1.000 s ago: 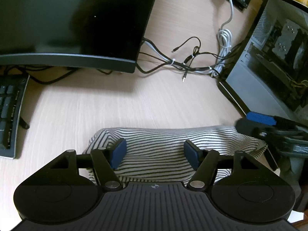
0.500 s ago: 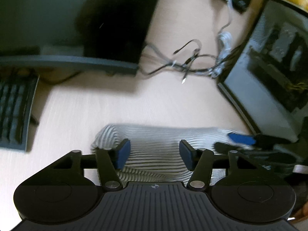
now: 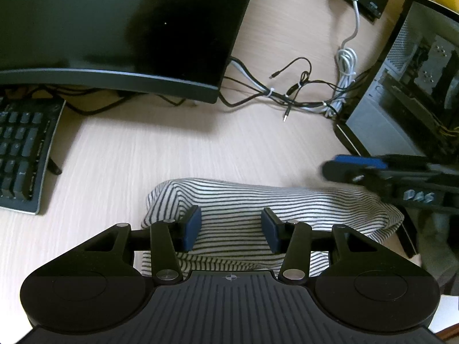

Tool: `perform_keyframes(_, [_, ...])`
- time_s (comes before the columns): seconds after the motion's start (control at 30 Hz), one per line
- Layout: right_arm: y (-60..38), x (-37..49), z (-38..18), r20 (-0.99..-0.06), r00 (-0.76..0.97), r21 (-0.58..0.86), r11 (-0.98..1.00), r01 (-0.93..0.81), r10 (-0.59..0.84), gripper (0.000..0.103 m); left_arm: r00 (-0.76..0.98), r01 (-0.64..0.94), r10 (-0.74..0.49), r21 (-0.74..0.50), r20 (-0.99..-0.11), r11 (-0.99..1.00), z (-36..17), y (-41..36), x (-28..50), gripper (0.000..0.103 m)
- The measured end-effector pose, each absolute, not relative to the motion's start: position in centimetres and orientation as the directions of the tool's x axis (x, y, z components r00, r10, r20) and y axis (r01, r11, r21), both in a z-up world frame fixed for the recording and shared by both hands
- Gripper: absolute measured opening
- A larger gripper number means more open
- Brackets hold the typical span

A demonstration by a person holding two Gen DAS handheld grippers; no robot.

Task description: Fold clothes

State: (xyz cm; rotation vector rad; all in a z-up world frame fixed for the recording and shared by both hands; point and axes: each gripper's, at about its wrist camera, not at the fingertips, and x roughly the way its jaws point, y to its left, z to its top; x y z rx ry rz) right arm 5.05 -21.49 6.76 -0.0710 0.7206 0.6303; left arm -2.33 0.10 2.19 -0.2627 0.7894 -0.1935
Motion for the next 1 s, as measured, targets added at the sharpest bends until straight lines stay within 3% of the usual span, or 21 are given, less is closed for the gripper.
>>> perform_keyframes(0.13, [-20.0,5.8,3.4,-0.716,0.477,0.176,0.793,-0.583,0.51,0.037,0.689,0.065,-0.269,-0.312,-0.673,0.948,2.2,0.3,-2.4,0.051])
perform_keyframes(0.3, [-21.0,5.4,2.6,-0.707,0.472,0.208,0.792,-0.574,0.527,0.038,0.687,0.04,-0.267,-0.332,-0.676,0.942,2.8,0.3,-2.5,0.051])
perform_keyframes(0.43, [-21.0,4.6,2.5,-0.7,0.495,0.193,0.804,-0.562,0.515,0.039,0.733,0.048,-0.252,-0.321,-0.632,0.946,5.0,0.5,-3.0,0.058])
perform_keyframes(0.63, [-21.1,3.6,4.2,-0.682,0.511,0.166,0.791,-0.589,0.524,0.045,0.669,0.052,-0.227,-0.261,-0.708,0.964,2.6,0.4,-2.4,0.056])
perform_keyframes(0.67, [-21.3,3.6,4.8,-0.671,0.512,0.163,0.779,-0.605,0.537,0.049,0.673,0.065,-0.225,-0.247,-0.705,0.967,2.6,0.3,-2.6,0.056])
perform_keyframes(0.77, [-20.7,4.0,6.0,-0.663,0.477,0.126,0.715,-0.688,0.577,0.078,0.678,0.056,-0.239,-0.276,-0.695,0.96,2.8,0.9,-2.7,0.054])
perform_keyframes(0.83, [-19.4,4.6,5.9,-0.672,0.446,0.099,0.669,-0.736,0.59,0.079,0.687,0.039,-0.252,-0.311,-0.681,0.95,3.3,1.7,-3.0,0.054])
perform_keyframes(1.0, [-16.3,7.5,4.2,-0.704,0.345,0.142,0.599,-0.789,0.621,0.079,0.727,-0.052,-0.185,-0.321,-0.661,0.946,4.8,4.4,-5.6,0.074])
